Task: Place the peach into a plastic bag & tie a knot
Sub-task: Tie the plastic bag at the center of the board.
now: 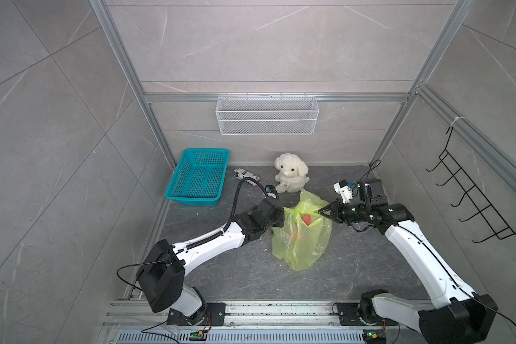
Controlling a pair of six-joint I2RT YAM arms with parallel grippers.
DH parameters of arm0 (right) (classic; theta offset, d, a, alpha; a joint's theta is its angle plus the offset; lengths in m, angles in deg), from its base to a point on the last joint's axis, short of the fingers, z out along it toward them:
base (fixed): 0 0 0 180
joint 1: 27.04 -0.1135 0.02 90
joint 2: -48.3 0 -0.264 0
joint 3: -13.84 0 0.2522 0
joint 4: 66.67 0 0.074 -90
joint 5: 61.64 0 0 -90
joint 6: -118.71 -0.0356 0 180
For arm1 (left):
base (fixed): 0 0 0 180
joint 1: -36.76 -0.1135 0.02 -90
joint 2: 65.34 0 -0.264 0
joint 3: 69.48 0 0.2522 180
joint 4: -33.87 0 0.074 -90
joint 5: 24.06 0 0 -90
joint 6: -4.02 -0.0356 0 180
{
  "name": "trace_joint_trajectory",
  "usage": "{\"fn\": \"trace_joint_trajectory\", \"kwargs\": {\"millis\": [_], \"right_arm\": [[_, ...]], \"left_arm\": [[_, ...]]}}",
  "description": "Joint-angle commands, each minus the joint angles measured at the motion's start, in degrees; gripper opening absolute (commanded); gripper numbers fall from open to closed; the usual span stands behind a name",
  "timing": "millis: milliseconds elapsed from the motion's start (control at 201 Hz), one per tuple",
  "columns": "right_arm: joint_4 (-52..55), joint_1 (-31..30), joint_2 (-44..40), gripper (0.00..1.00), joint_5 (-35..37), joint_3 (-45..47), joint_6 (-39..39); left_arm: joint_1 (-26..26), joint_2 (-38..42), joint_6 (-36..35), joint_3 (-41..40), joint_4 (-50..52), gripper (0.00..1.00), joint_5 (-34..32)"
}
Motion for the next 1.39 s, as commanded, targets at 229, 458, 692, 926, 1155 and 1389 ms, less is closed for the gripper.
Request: {"fn": "trace_joint_trajectory", "kwargs": {"millis": [229,458,692,926,1155,1389], "right_arm": [[-7.0,3.1,-5.0,0.00,-4.6,8.1,-3.0],[-10.2,5.3,-6.5,0.00,-4.5,14.1,-4.6],[-7.9,11.6,-9.0,0.00,3.9,16.3,-6.1],[-7.2,12.5,-10.2,0.00,10.1,18.0,-7.7],[-10.0,13.2,-13.4,0.00,14.5,20.8,-11.2],[-11.6,13.3,-15.0,0.31,18.5,20.1,-10.7]], "left_arm": [[-12.8,10.9,4.7,-6.5,5.8,0.00,-10.9],[-20.2,15.8,9.1,-11.4,7.0,0.00,-12.7],[-23.0,18.5,12.4,-15.9,6.0,0.00,-12.1],[-23.7,20.4,13.2,-17.2,5.9,0.00,-12.6],[-23.6,20.4,8.3,-18.5,-1.8,0.00,-2.9],[-23.1,20.3,5.0,-15.3,0.5,0.45,-0.9]]}}
